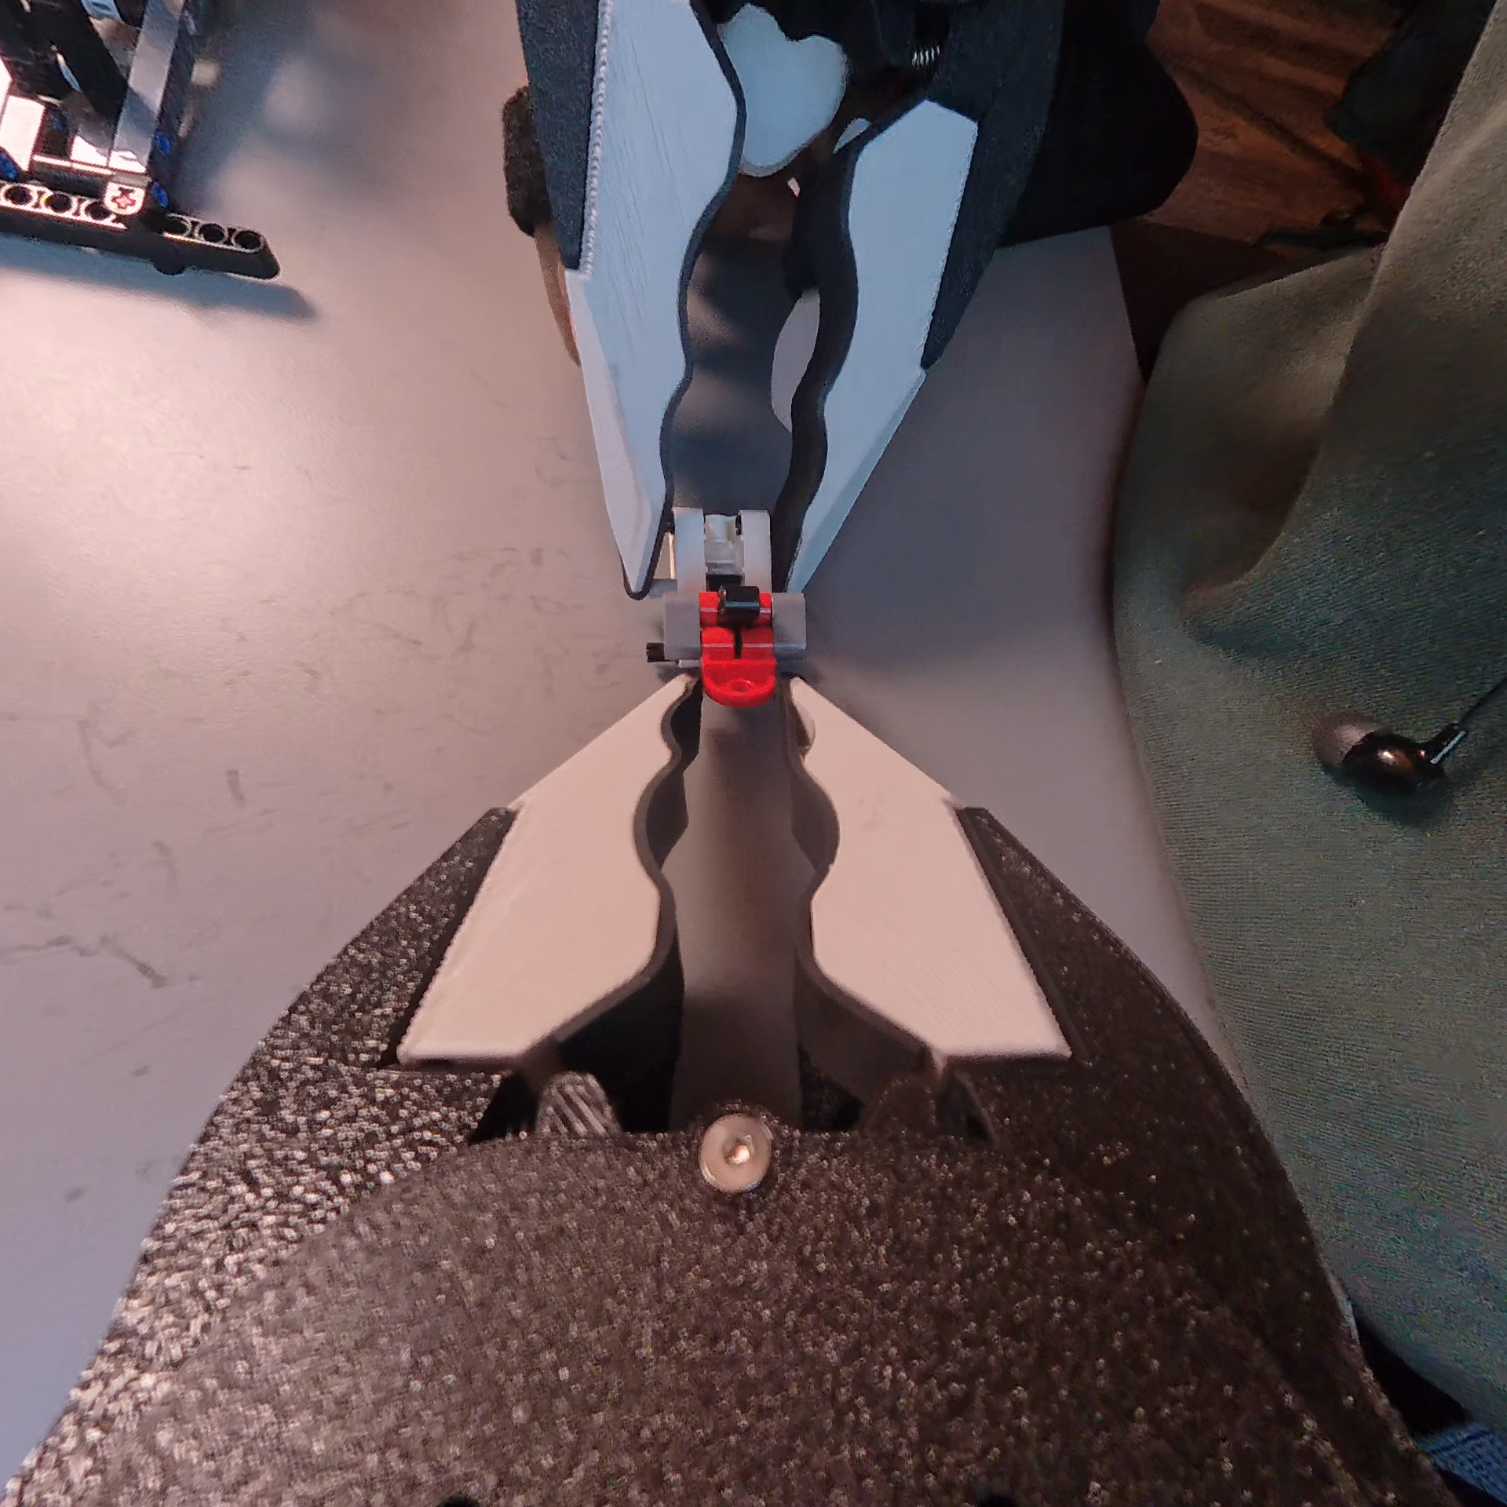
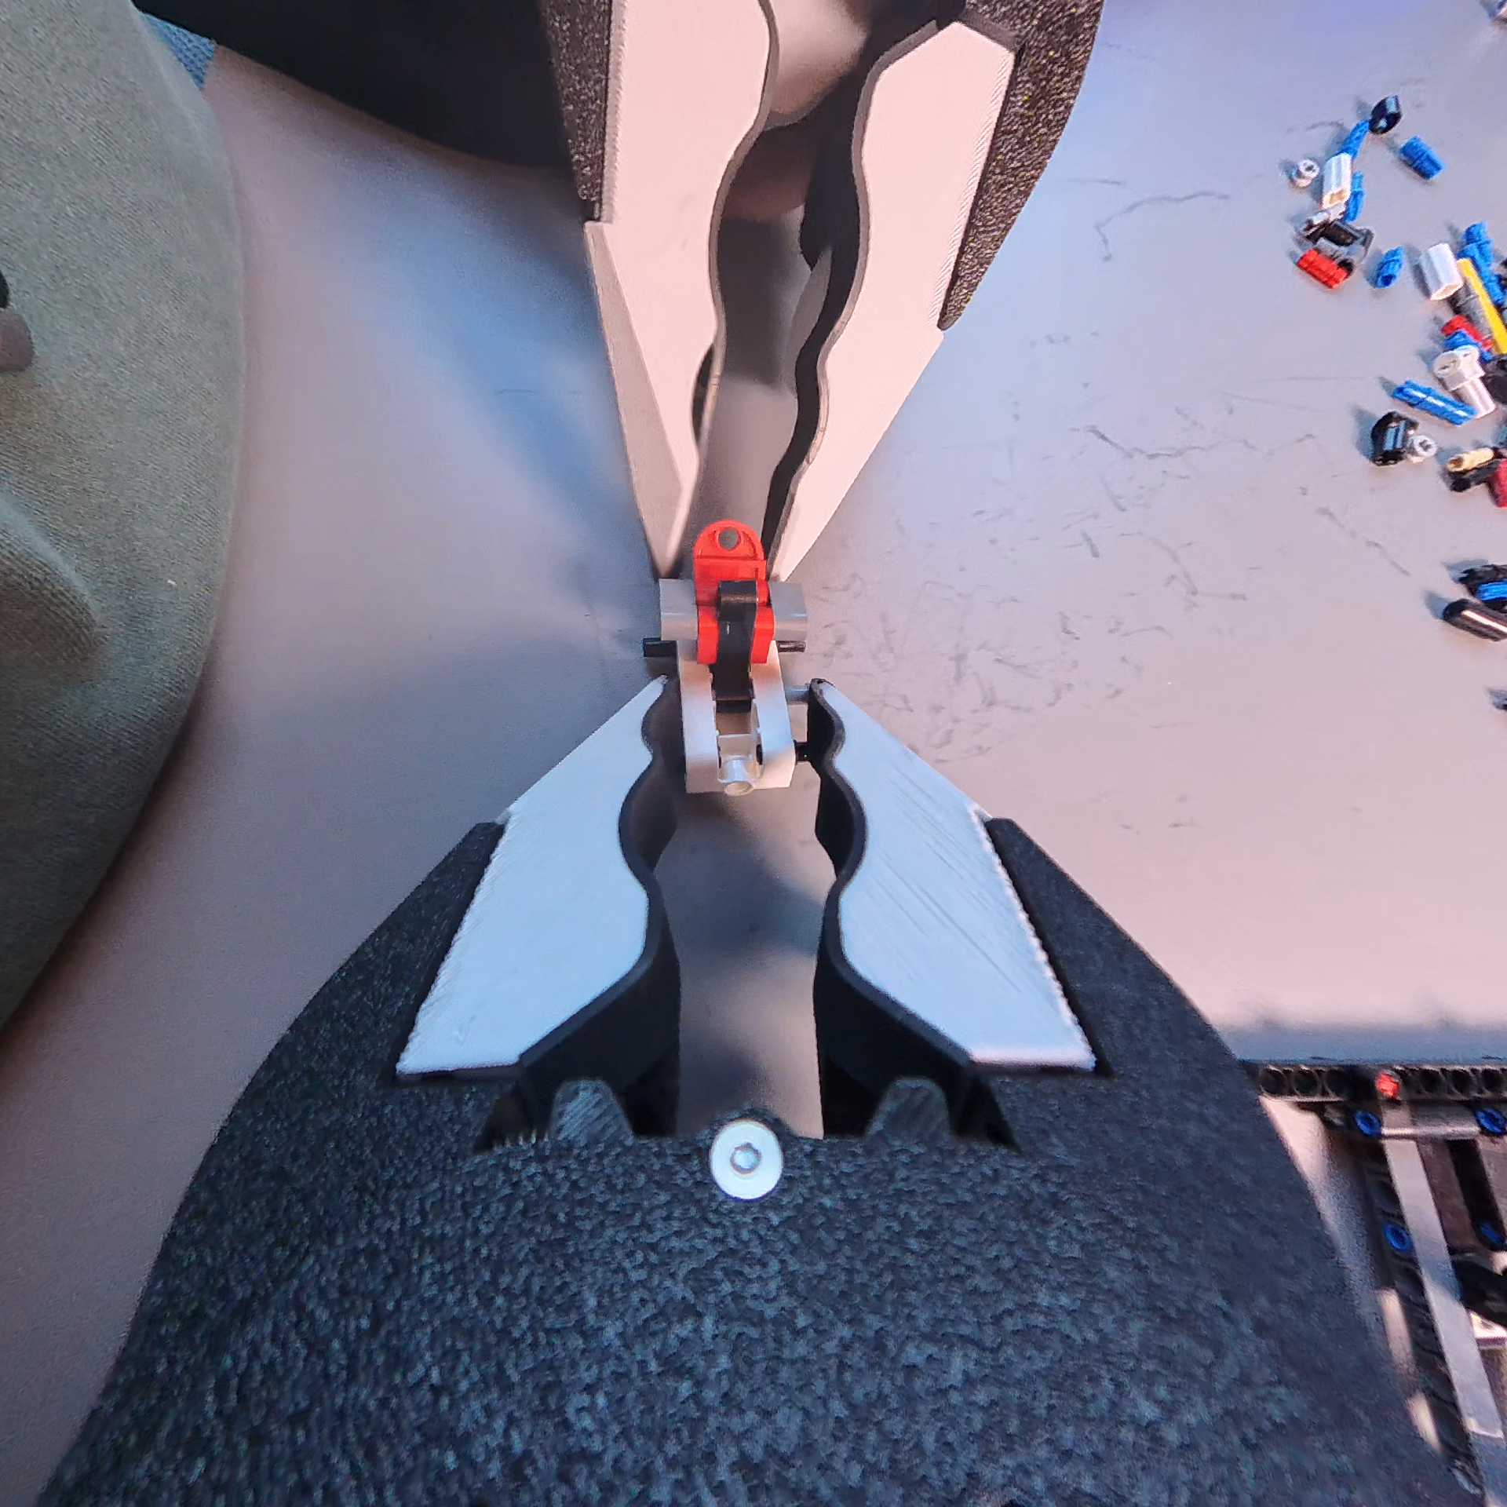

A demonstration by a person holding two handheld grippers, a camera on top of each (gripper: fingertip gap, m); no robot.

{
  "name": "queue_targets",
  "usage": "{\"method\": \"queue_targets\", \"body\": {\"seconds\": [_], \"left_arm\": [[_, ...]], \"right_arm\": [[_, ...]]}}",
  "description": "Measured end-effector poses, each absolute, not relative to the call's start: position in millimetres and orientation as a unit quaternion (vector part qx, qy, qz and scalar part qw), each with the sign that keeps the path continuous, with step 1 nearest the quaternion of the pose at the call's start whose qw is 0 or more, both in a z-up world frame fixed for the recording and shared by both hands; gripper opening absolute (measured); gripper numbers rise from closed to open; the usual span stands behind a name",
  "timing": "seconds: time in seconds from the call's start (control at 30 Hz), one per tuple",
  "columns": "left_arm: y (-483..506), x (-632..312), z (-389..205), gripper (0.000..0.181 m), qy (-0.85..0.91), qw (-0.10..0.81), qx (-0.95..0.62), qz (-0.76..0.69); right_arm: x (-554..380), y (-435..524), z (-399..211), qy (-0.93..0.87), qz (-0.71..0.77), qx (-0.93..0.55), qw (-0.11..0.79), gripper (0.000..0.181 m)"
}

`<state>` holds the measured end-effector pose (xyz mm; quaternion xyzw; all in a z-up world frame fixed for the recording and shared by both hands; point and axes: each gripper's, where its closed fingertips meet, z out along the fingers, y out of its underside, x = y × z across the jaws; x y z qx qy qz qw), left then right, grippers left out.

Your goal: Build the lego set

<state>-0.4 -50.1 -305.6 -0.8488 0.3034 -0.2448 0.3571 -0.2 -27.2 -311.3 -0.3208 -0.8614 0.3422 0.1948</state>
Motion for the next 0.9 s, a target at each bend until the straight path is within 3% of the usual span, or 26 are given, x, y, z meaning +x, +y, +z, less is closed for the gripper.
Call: {"method": "queue_targets", "body": {"seconds": [0.23,0.6,0.67,0.9], "left_arm": [[-46,0,-302,0.047,0.292,0.376,-0.849,-0.229],[-35,9,-253,0.041,0.220,0.433,-0.794,-0.366],[-35,6,-243,0.041,0.197,0.435,-0.780,-0.405],[-30,0,-229,0.041,0.140,0.437,-0.753,-0.472]], "right_arm": [[-1,-27,-293,-0.813,0.411,-0.370,0.181,0.029],[2,-31,-253,-0.707,0.565,-0.414,0.092,0.031],[8,-36,-237,-0.680,0.615,-0.397,0.044,0.059],[-4,-26,-239,-0.668,0.607,-0.424,0.080,0.056]]}}
